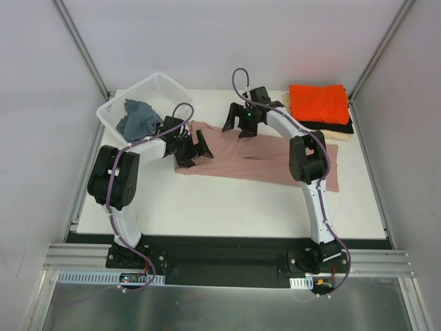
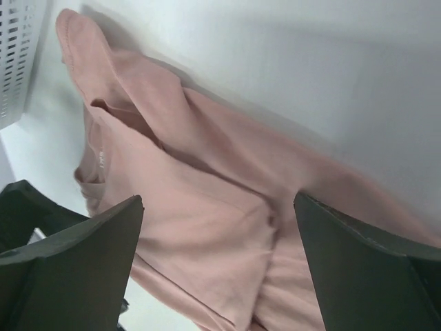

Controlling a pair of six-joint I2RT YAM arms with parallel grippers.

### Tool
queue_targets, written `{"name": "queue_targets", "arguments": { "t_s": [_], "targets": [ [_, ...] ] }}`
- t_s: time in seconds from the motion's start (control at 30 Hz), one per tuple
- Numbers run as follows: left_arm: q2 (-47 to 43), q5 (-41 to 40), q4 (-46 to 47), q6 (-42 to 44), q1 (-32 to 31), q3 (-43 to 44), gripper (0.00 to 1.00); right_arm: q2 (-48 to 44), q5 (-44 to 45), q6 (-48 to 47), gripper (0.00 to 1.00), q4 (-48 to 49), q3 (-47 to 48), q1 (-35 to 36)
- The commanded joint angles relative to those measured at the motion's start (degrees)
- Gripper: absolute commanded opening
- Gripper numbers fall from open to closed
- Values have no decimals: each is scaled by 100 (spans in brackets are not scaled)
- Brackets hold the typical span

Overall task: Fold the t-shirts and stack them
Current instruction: Fold the other side of the tshirt into a rectangle, then rotate the tshirt 90 degrees

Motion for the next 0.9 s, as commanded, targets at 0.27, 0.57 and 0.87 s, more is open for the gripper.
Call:
{"name": "queue_targets", "arguments": {
  "t_s": [0.27, 0.57, 0.87],
  "targets": [
    [-318, -175, -637, 260, 56, 443, 99, -1825, 382, -1560, 97, -1026, -783, -668],
    [-679, -341, -856, 93, -567, 777, 99, -3619, 2034, -1992, 96, -1315, -3288, -1098],
    [23, -815, -1164, -347, -796, 1260, 99, -3014, 1455, -1939, 97, -1211, -3361, -1934]
  ]
}}
